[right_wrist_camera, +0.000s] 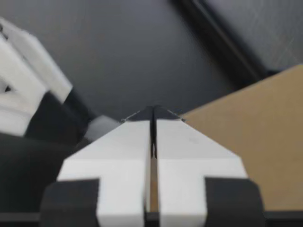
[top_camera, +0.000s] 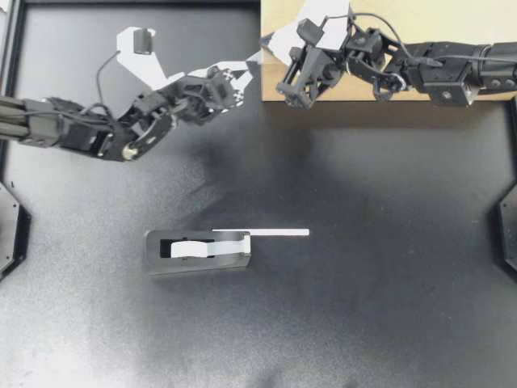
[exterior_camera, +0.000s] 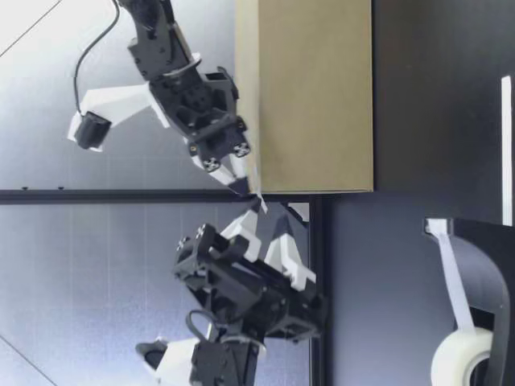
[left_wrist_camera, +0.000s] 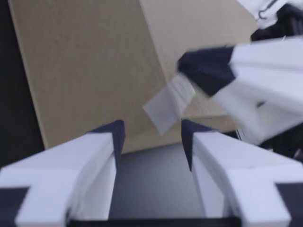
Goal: Cut a small piece of tape from the tape dispenser then place it on the cardboard box's edge.
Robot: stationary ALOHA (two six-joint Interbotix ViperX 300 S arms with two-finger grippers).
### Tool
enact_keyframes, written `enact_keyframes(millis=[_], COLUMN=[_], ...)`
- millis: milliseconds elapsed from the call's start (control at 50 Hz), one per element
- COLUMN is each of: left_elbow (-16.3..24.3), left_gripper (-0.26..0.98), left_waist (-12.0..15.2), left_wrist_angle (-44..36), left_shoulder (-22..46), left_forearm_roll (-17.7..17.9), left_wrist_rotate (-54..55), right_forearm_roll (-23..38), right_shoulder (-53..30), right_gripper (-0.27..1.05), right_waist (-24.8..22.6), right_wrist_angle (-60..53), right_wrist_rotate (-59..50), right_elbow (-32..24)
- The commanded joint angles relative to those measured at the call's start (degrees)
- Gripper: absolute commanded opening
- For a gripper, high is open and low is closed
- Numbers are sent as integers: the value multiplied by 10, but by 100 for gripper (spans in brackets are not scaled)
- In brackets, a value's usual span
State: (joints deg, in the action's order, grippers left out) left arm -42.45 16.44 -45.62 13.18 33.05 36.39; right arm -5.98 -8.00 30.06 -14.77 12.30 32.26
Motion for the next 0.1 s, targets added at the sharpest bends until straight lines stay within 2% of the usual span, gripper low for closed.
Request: enact_keyframes(millis=[0,80], left_elbow=[-11,-31], left_gripper=[40,40], left_waist=[-14,-32], left_wrist_angle=[-4,-4], left_shoulder=[-36,-58], left_forearm_roll=[-3,-3], left_wrist_rotate=[-11,-36], right_forearm_roll=[-1,-2], right_shoulder=[50,78], right_gripper=[-11,-11], right_waist=[-15,-35], right_wrist_angle=[-2,1], right_wrist_rotate=[-2,-3], right_elbow=[-11,-5])
